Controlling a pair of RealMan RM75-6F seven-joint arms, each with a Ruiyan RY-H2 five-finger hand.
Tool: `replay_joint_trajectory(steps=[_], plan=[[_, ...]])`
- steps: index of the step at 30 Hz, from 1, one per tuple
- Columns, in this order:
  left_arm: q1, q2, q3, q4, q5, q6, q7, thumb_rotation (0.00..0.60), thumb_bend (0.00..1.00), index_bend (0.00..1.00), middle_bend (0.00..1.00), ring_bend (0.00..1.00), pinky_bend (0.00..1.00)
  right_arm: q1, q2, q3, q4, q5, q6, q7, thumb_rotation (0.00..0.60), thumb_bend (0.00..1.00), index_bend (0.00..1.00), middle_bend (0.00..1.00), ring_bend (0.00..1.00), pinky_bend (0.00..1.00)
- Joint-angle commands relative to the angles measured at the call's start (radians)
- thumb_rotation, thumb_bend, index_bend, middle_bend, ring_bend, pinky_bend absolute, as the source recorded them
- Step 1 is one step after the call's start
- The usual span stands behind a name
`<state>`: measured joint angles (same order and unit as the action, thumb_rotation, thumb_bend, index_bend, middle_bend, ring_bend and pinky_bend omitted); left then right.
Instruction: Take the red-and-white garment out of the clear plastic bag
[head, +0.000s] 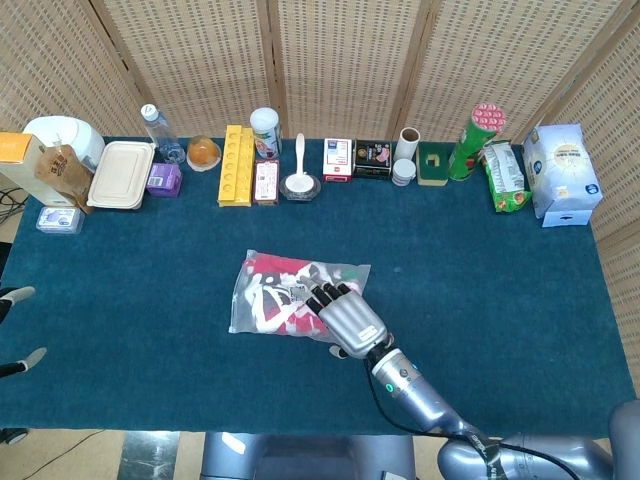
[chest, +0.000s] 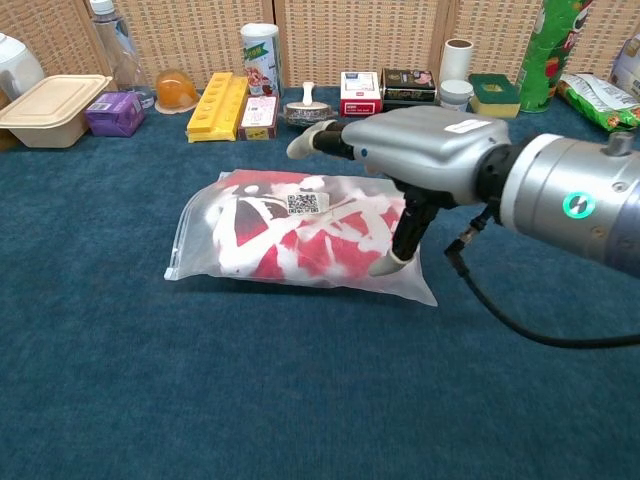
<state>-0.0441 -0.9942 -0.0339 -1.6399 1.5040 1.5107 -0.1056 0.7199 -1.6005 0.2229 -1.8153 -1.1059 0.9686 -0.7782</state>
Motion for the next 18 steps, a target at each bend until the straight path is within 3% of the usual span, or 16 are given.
replay_joint_trajectory(steps=[1,9,18], plan=[[0.006,0.003,0.003,0.01,-0.002,0.004,-0.013,0.6,0.12,0.21,0.23,0.12,0.17,0.036,-0.053,-0.006,0.048,0.049,0.016,-0.052,0.6,0.0,0.0,0.01,0.13,0.23],[0.022,-0.013,0.01,0.049,-0.009,0.012,-0.061,0.6,0.12,0.21,0.23,0.12,0.17,0.105,-0.173,-0.02,0.185,0.135,0.053,-0.162,0.6,0.0,0.0,0.0,0.11,0.22],[0.028,-0.016,0.008,0.067,-0.013,0.018,-0.079,0.6,0.12,0.21,0.23,0.12,0.17,0.158,-0.192,-0.011,0.292,0.119,0.04,-0.165,0.6,0.0,0.0,0.0,0.1,0.19]])
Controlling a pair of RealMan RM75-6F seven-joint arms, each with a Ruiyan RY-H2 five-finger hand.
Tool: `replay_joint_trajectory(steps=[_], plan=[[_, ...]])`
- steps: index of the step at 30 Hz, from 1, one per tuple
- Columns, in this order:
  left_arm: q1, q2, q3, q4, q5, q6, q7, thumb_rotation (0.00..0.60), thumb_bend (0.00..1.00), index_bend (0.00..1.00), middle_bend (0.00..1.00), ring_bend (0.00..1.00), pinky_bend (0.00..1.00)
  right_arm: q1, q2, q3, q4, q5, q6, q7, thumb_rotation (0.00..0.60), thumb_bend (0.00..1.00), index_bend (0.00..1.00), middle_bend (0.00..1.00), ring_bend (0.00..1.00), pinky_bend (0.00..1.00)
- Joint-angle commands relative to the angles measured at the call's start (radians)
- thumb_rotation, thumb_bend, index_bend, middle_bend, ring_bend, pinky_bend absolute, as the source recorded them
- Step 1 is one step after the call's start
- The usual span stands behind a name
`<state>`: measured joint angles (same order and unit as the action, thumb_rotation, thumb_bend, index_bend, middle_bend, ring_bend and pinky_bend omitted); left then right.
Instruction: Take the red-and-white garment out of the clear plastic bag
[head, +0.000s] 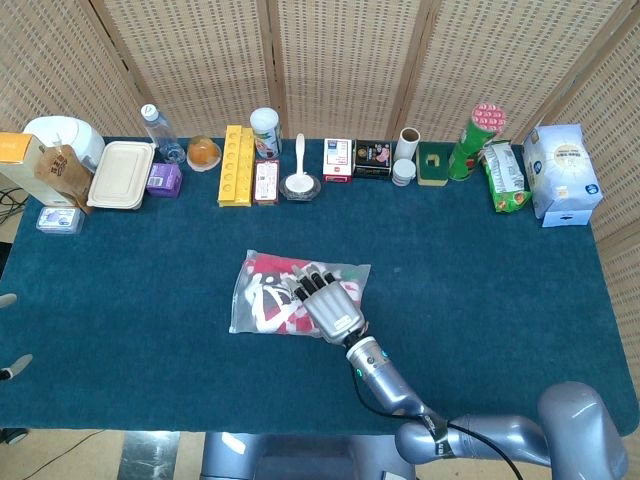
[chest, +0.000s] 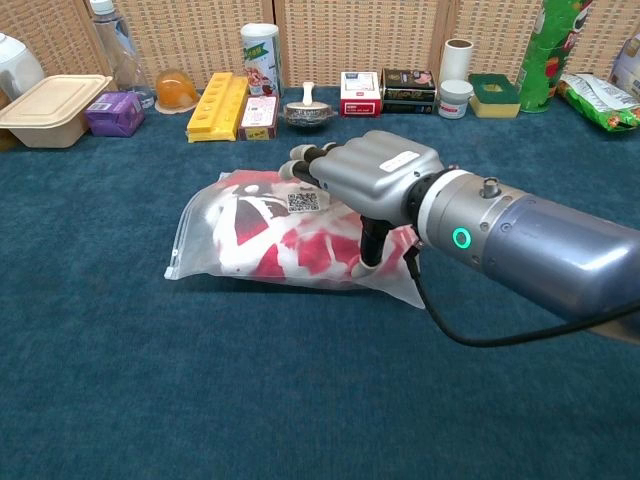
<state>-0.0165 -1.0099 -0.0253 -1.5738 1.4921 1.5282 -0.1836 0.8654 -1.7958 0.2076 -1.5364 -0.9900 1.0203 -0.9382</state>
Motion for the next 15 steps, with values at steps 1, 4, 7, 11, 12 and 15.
replay_joint_trajectory(steps=[1,4,7,11,12,15], plan=[[0.0,0.0,-0.002,0.0,-0.001,0.001,-0.001,0.6,0.12,0.21,0.23,0.12,0.17,0.02,0.007,0.01,0.022,0.005,-0.013,-0.007,0.6,0.0,0.0,0.0,0.1,0.18],[-0.003,0.002,-0.005,-0.003,0.003,0.001,0.003,0.6,0.12,0.21,0.23,0.12,0.17,0.049,0.035,0.035,0.034,0.014,-0.023,-0.023,0.6,0.0,0.0,0.0,0.1,0.17],[-0.005,0.003,-0.006,-0.006,0.003,0.0,0.005,0.6,0.12,0.21,0.23,0.12,0.17,0.069,0.068,0.047,0.026,0.032,-0.041,-0.034,0.6,0.0,0.0,0.0,0.1,0.17],[-0.003,0.004,-0.005,-0.003,0.001,-0.001,0.0,0.6,0.12,0.21,0.23,0.12,0.17,0.092,0.098,0.051,0.035,0.064,-0.059,-0.053,0.6,0.0,0.0,0.0,0.1,0.16],[-0.003,0.004,-0.005,-0.002,0.001,-0.001,-0.001,0.6,0.12,0.21,0.23,0.12,0.17,0.096,0.105,0.05,0.034,0.074,-0.065,-0.057,0.6,0.0,0.0,0.0,0.1,0.16],[0.001,0.005,-0.006,0.004,-0.005,0.001,-0.008,0.6,0.12,0.21,0.23,0.12,0.17,0.109,0.134,0.042,0.027,0.099,-0.074,-0.077,0.6,0.0,0.0,0.0,0.1,0.16]])
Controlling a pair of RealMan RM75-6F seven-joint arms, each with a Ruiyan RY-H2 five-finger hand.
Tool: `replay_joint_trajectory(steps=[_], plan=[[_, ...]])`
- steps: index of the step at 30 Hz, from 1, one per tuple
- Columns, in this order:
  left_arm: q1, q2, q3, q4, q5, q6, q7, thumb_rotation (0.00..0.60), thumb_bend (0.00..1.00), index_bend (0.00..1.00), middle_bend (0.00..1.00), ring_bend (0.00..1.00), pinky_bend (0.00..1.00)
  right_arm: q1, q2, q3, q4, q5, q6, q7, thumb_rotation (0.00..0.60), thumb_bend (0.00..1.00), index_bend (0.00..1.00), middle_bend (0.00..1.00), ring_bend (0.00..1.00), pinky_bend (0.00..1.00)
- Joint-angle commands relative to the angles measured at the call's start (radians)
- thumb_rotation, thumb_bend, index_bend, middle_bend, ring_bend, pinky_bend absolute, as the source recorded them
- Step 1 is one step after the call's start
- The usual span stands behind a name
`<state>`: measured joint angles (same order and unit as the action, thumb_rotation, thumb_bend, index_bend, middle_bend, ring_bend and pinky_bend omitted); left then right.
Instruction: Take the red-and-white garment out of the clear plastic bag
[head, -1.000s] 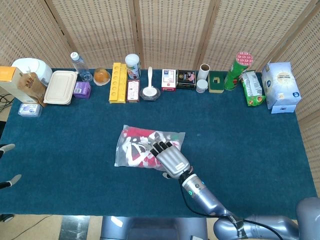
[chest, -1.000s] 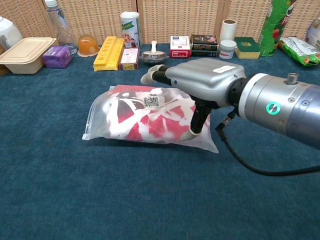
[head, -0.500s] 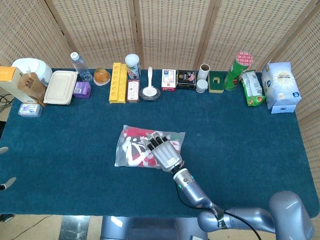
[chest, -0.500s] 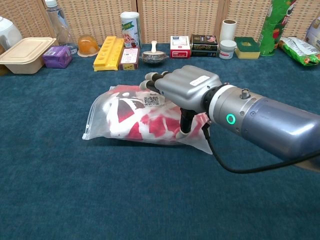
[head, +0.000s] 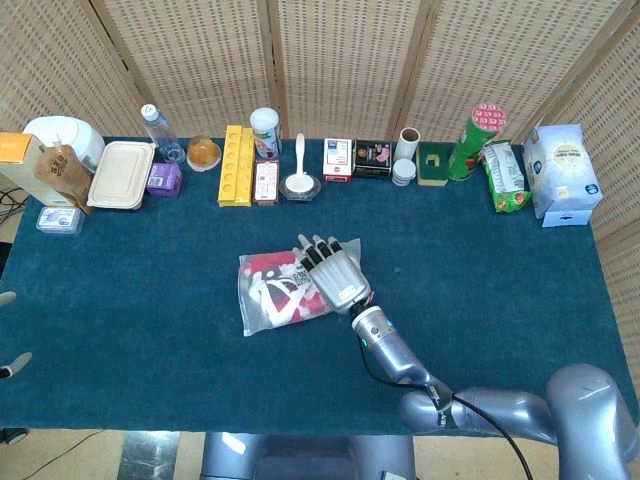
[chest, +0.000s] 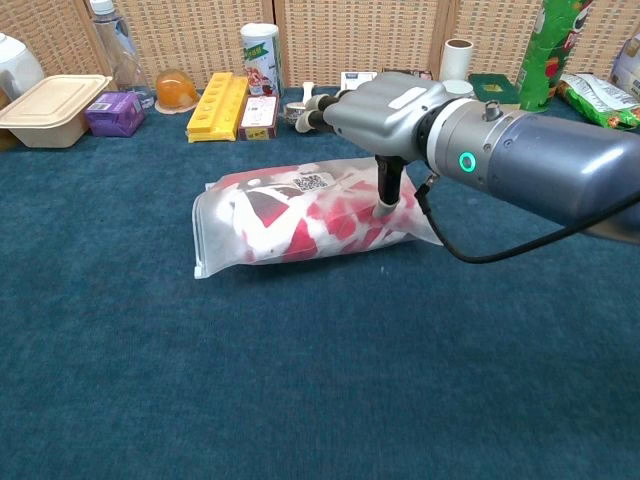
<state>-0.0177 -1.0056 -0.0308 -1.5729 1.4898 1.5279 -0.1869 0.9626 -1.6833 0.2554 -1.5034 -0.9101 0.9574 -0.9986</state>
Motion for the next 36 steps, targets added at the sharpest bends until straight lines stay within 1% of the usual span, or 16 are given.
replay_joint_trajectory(steps=[1,6,8,9,11,16,25,29,32,34,36], plan=[[0.003,0.001,-0.001,0.005,-0.004,0.002,-0.007,0.6,0.12,0.21,0.23,0.12,0.17,0.014,0.03,-0.009,-0.013,0.028,-0.013,-0.021,0.6,0.0,0.0,0.0,0.1,0.16],[0.007,-0.002,0.0,0.02,-0.008,0.002,-0.02,0.6,0.12,0.21,0.23,0.12,0.17,0.037,0.107,-0.026,-0.113,0.1,-0.05,-0.05,0.6,0.0,0.0,0.0,0.1,0.16],[0.006,-0.006,0.0,0.025,-0.004,0.002,-0.027,0.6,0.12,0.21,0.23,0.12,0.17,0.06,0.137,-0.026,-0.165,0.153,-0.076,-0.056,0.6,0.0,0.0,0.0,0.1,0.16],[0.008,-0.006,0.0,0.028,0.001,0.007,-0.031,0.6,0.12,0.21,0.23,0.12,0.17,0.087,0.144,-0.018,-0.177,0.203,-0.102,-0.059,0.6,0.0,0.0,0.0,0.1,0.15],[0.01,-0.005,0.0,0.031,0.002,0.011,-0.034,0.6,0.12,0.21,0.23,0.12,0.17,0.115,0.148,-0.021,-0.178,0.247,-0.11,-0.072,0.6,0.0,0.0,0.0,0.1,0.15],[0.017,-0.004,0.001,0.041,-0.001,0.017,-0.044,0.6,0.11,0.21,0.23,0.12,0.17,0.19,0.127,-0.032,-0.145,0.348,-0.116,-0.089,0.6,0.0,0.0,0.0,0.1,0.14],[0.03,-0.006,0.001,0.067,-0.015,0.019,-0.07,0.6,0.12,0.21,0.23,0.12,0.17,0.326,0.085,-0.052,-0.045,0.511,-0.133,-0.118,0.598,0.0,0.0,0.0,0.1,0.13],[0.032,-0.006,-0.001,0.071,-0.021,0.017,-0.073,0.6,0.12,0.21,0.23,0.12,0.17,0.372,0.073,-0.074,-0.008,0.566,-0.146,-0.129,0.6,0.0,0.0,0.0,0.1,0.13],[0.031,-0.006,-0.002,0.073,-0.023,0.013,-0.073,0.6,0.12,0.21,0.23,0.12,0.17,0.417,0.062,-0.105,0.02,0.643,-0.168,-0.149,0.598,0.0,0.0,0.0,0.1,0.13],[0.03,-0.007,-0.003,0.073,-0.025,0.009,-0.071,0.6,0.12,0.21,0.23,0.12,0.17,0.44,0.055,-0.117,0.03,0.687,-0.173,-0.156,0.6,0.01,0.0,0.01,0.1,0.14],[0.029,-0.006,-0.003,0.071,-0.024,0.008,-0.07,0.6,0.12,0.21,0.23,0.12,0.17,0.457,0.048,-0.123,0.036,0.711,-0.18,-0.156,0.6,0.02,0.0,0.07,0.14,0.18]])
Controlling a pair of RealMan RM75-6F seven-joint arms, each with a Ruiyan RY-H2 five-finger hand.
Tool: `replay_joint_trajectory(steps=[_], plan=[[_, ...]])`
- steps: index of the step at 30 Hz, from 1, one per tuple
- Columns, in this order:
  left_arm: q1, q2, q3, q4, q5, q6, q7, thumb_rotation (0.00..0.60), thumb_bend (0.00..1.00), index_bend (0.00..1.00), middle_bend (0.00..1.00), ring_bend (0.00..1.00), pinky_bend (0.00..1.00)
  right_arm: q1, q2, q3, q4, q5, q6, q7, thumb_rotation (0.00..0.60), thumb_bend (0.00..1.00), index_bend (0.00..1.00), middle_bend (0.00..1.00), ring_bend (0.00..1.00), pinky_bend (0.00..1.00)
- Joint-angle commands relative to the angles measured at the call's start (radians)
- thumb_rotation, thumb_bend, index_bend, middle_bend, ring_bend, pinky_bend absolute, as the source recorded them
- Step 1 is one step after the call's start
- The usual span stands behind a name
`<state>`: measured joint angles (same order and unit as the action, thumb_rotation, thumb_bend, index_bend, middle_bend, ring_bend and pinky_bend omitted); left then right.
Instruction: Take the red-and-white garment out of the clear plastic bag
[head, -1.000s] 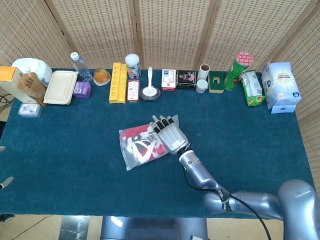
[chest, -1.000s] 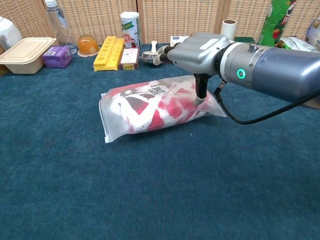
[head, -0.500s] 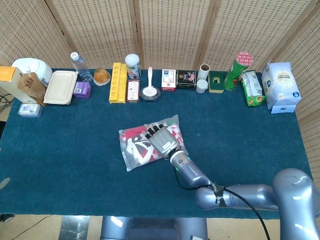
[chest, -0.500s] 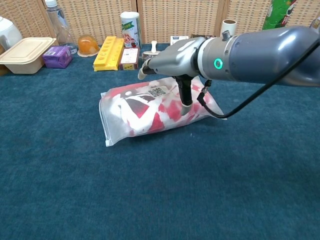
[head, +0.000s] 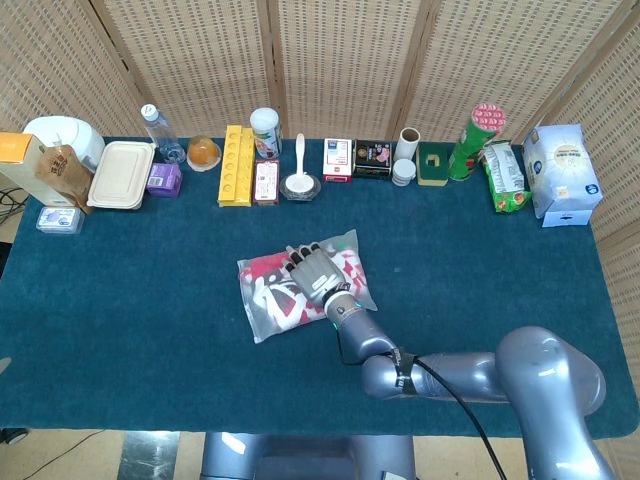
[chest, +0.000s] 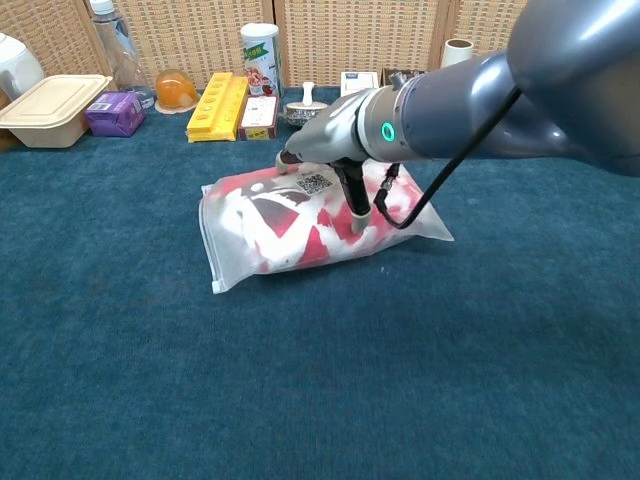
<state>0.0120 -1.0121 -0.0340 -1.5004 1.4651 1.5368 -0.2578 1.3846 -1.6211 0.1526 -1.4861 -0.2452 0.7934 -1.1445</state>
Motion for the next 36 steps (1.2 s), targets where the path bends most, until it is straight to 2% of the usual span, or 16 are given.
replay_joint_trajectory(steps=[1,4,9,11,14,17,20,25,28,36], plan=[[-0.001,0.001,0.0,-0.003,0.002,0.0,0.003,0.6,0.12,0.21,0.23,0.12,0.17,0.047,-0.02,-0.027,0.026,0.056,-0.022,-0.011,0.6,0.02,0.0,0.1,0.17,0.21],[0.003,0.005,0.0,-0.007,0.0,0.003,0.007,0.6,0.12,0.21,0.23,0.12,0.17,0.05,-0.044,-0.03,0.052,0.026,-0.041,0.031,0.6,0.06,0.12,0.24,0.32,0.36],[0.008,0.009,0.001,-0.011,0.0,0.008,0.008,0.6,0.12,0.21,0.23,0.12,0.17,0.014,-0.07,-0.025,0.085,-0.093,-0.043,0.132,0.598,0.13,0.51,0.55,0.69,0.69],[0.009,0.009,0.002,-0.012,0.001,0.008,0.01,0.6,0.12,0.21,0.23,0.12,0.17,-0.007,-0.077,-0.018,0.095,-0.159,-0.037,0.181,0.598,0.15,0.63,0.66,0.82,0.81],[0.01,0.009,0.003,-0.017,0.004,0.007,0.013,0.6,0.12,0.21,0.23,0.12,0.17,-0.05,-0.078,-0.005,0.101,-0.272,-0.036,0.276,0.6,0.17,0.77,0.79,0.96,0.96],[0.008,0.009,0.006,-0.024,0.011,0.005,0.017,0.6,0.12,0.21,0.23,0.12,0.17,-0.093,-0.067,0.004,0.096,-0.366,-0.031,0.366,0.6,0.19,0.83,0.85,1.0,1.0],[0.0,0.016,0.008,-0.044,0.029,0.003,0.033,0.6,0.12,0.21,0.23,0.12,0.17,-0.174,-0.017,0.007,0.058,-0.478,-0.033,0.516,0.6,0.2,0.87,0.88,1.0,1.0],[-0.003,0.025,0.006,-0.066,0.038,0.01,0.051,0.6,0.12,0.21,0.23,0.13,0.18,-0.234,0.043,0.021,0.015,-0.57,-0.063,0.663,0.597,0.21,0.91,0.91,1.0,1.0],[-0.013,0.036,0.004,-0.087,0.055,0.011,0.074,0.6,0.12,0.21,0.23,0.15,0.19,-0.284,0.121,0.036,-0.055,-0.636,-0.078,0.774,0.6,0.21,0.91,0.92,1.0,1.0],[-0.065,0.063,-0.003,-0.138,0.114,-0.016,0.16,0.6,0.12,0.21,0.24,0.21,0.24,-0.374,0.247,0.025,-0.178,-0.827,-0.054,0.921,0.6,0.21,0.91,0.92,1.0,1.0]])
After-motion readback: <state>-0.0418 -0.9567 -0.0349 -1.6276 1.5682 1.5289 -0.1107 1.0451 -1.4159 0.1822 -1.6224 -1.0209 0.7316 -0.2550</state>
